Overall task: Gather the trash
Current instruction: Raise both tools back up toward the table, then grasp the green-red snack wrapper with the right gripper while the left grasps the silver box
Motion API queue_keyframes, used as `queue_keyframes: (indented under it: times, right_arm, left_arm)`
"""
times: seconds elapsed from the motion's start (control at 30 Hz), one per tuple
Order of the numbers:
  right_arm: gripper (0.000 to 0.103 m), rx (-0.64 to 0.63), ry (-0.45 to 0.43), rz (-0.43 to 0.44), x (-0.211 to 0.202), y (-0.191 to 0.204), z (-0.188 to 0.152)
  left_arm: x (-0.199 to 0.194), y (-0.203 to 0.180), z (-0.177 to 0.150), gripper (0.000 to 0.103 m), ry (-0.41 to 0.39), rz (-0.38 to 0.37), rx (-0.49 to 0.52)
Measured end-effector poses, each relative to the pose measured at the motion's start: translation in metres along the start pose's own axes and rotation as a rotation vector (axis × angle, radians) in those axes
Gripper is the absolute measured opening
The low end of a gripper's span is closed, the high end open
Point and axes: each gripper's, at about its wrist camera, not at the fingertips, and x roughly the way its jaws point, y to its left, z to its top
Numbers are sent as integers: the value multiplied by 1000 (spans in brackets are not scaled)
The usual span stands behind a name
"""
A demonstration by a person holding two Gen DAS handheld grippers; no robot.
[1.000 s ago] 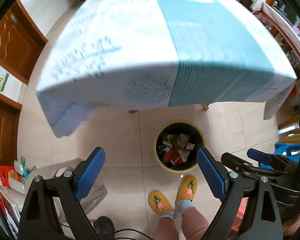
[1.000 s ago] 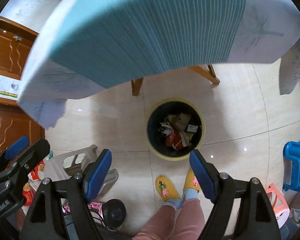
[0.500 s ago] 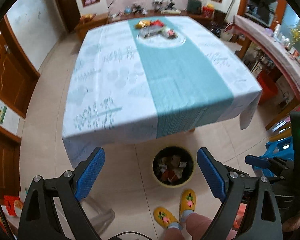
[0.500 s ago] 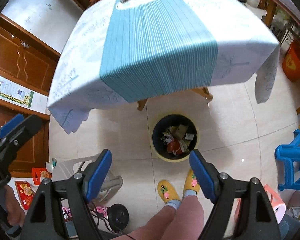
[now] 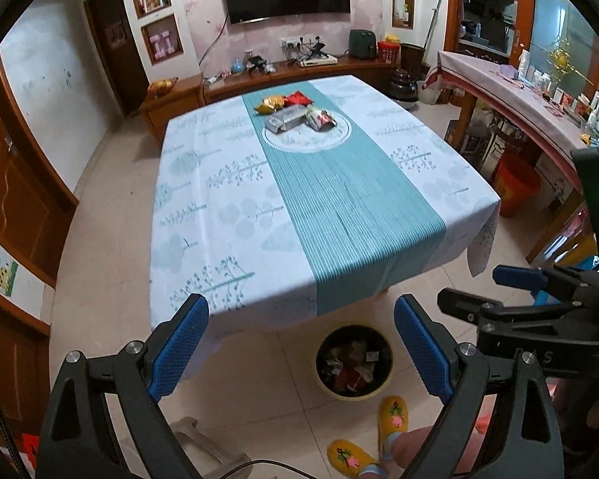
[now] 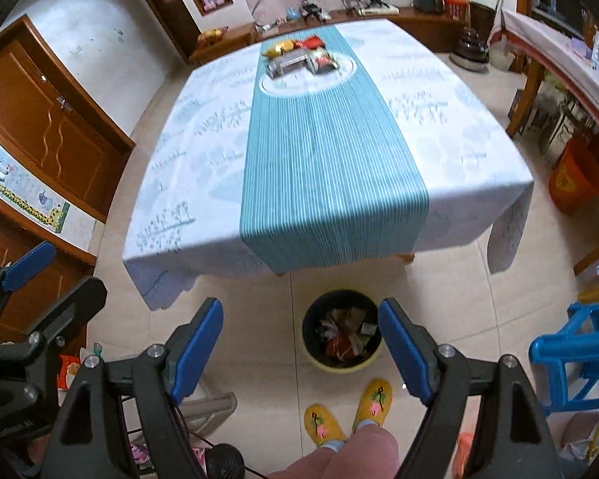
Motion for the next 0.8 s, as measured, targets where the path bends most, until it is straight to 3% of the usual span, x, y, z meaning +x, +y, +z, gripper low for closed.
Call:
queue_keyframes:
  times: [0.2,0.4,0.57,0.8]
  right_arm:
    - [81,20,-18,0,3,-6,22]
    - [81,33,-8,16,27,-22,58]
    - [80,33,21,36,65,-48,110]
    - [80,-11,81,38,131,-87,208]
  left_arm:
    - [2,4,18,93,-34,45,15]
    - [38,11,50,93,-12,95,1]
    - [87,11,92,93,34,158,-22]
    - [174,3,172,93,134,172,-73]
